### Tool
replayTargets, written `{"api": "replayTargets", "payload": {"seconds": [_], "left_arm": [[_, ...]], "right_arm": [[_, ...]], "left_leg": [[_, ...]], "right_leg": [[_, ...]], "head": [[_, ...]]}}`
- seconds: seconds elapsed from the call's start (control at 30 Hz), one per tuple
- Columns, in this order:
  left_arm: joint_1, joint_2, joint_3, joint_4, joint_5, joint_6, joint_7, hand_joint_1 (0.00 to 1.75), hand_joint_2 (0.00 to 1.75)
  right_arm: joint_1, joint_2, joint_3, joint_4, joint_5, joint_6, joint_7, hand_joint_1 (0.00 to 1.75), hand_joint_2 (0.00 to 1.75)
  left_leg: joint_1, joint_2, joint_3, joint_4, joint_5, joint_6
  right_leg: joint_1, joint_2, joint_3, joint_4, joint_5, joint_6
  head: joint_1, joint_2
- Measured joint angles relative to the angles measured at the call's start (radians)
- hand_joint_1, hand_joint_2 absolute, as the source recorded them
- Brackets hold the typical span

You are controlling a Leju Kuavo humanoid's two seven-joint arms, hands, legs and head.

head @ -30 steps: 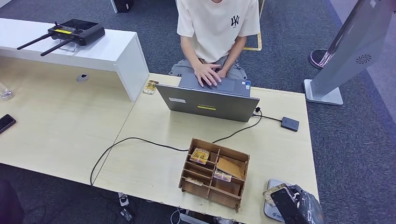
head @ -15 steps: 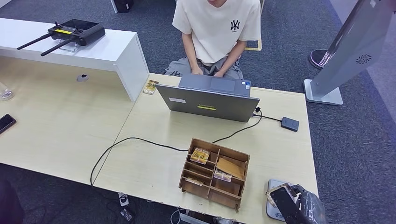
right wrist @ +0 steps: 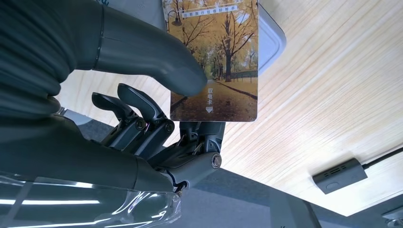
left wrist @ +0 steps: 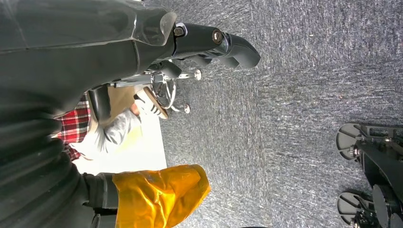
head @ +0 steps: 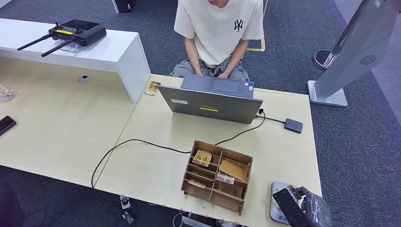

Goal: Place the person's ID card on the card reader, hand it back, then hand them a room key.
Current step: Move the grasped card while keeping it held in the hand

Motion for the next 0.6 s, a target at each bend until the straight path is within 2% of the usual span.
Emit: {"api": "replayTargets", "payload": {"seconds": [0.6], "left_arm": [[0.0,0.0,0.008,0.0,-0.01,0.0,0.0,0.0,1.75]], "right_arm": [[-0.007,0.0,0.0,0.01,0.024,0.006,0.017,1.75,1.75]], "left_leg": [[0.0,0.0,0.0,0.0,0.0,0.0]], "right_leg": [[0.0,0.0,0.0,0.0,0.0,0.0]], "head": [[0.0,0.0]]}}
